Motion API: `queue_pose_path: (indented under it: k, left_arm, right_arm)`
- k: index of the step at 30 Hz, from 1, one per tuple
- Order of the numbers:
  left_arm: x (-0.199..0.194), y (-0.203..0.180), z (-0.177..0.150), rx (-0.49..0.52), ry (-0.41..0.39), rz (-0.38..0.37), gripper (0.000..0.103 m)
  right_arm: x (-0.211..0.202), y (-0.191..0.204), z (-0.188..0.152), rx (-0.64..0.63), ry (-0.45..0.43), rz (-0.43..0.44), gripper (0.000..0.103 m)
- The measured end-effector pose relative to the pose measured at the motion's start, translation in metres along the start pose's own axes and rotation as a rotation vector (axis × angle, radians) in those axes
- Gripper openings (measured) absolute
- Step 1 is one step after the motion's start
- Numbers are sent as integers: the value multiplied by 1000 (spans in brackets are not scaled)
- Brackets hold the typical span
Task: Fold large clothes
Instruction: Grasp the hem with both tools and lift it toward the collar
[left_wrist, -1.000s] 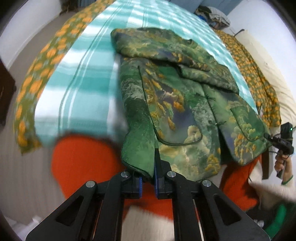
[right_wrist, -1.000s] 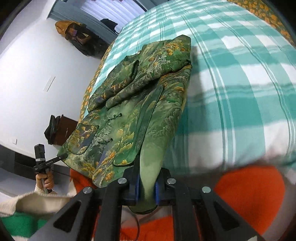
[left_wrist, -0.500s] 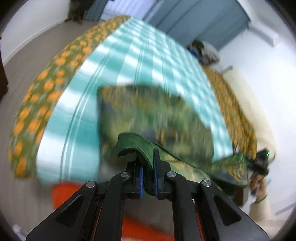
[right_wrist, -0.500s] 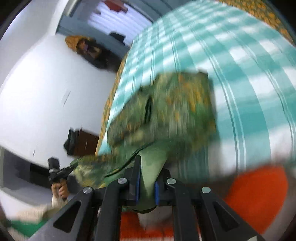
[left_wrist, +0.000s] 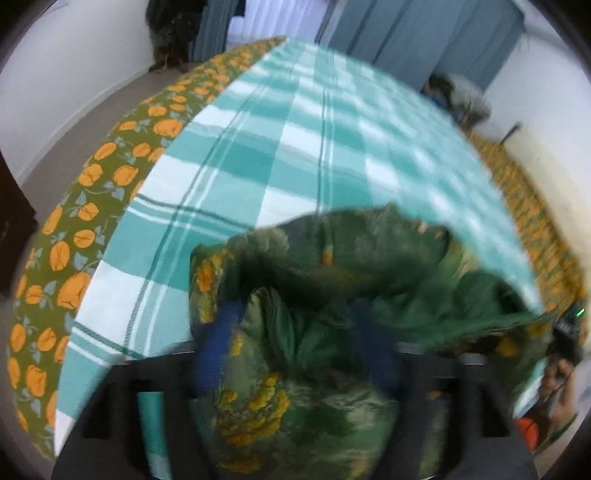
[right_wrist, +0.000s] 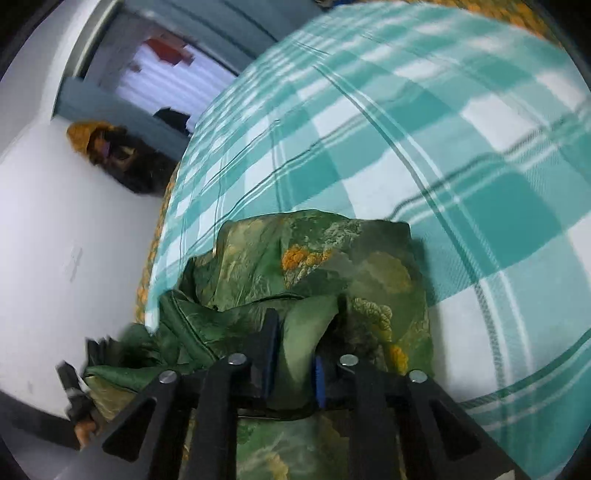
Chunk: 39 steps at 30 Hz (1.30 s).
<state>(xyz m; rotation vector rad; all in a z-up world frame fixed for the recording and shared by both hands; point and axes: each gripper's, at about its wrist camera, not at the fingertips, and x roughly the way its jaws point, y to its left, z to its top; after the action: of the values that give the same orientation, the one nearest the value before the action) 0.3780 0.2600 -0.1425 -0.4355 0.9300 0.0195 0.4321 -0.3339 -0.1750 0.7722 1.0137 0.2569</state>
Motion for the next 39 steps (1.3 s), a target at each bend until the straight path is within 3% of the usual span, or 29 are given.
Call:
queue_pose_path:
  k: [2, 5, 11, 15, 20, 28, 32, 34, 37, 39]
  left_arm:
    - [-16, 7, 1, -18, -51, -56, 96]
    - [-31, 23, -4, 21, -55, -83, 97]
    - [-1, 24, -33, 151, 82, -33, 97]
    - [24, 0, -35, 214, 95, -26, 97]
    - [51, -25, -28, 232, 116, 17, 96]
    - [46, -16, -35, 238, 117, -6, 96]
    - [57, -23, -30, 246, 125, 25, 95]
    - [59, -27, -26, 230, 119, 38, 89]
    - [59, -26, -23, 218, 128, 79, 62]
    - [58, -22, -23, 224, 136, 134, 19]
  right_arm:
    - [-9, -1, 3, 46, 2, 78, 49]
    - [-28, 5, 9, 26, 15, 135, 55]
    - [-35, 14, 1, -210, 58, -23, 63]
    - [-19, 21, -9, -343, 103, -121, 63]
    - [11, 50, -21, -615, 147, -318, 63]
    - [-32, 32, -16, -530, 187, -101, 68]
    - [-9, 36, -24, -618, 221, -196, 68]
    - [7, 44, -22, -637, 197, -236, 68]
    - [28, 56, -14, -627, 134, -293, 69]
    - [38, 63, -12, -633, 113, -337, 55]
